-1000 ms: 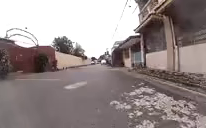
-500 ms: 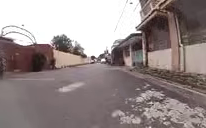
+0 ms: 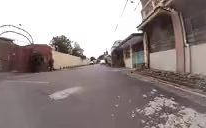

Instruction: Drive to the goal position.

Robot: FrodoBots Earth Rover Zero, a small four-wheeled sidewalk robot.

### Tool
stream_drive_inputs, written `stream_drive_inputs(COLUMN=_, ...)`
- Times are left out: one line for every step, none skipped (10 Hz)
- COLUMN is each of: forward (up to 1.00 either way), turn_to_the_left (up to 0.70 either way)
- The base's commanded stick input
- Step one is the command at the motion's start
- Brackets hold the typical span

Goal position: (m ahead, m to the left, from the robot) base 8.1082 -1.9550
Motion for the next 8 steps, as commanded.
stream_drive_inputs(forward=0.70, turn_to_the_left=0.00)
stream_drive_inputs(forward=0.70, turn_to_the_left=0.00)
stream_drive_inputs(forward=0.70, turn_to_the_left=0.00)
stream_drive_inputs(forward=0.70, turn_to_the_left=0.00)
stream_drive_inputs(forward=0.70, turn_to_the_left=0.00)
stream_drive_inputs(forward=0.70, turn_to_the_left=0.00)
stream_drive_inputs(forward=0.70, turn_to_the_left=0.00)
stream_drive_inputs(forward=0.70, turn_to_the_left=0.00)
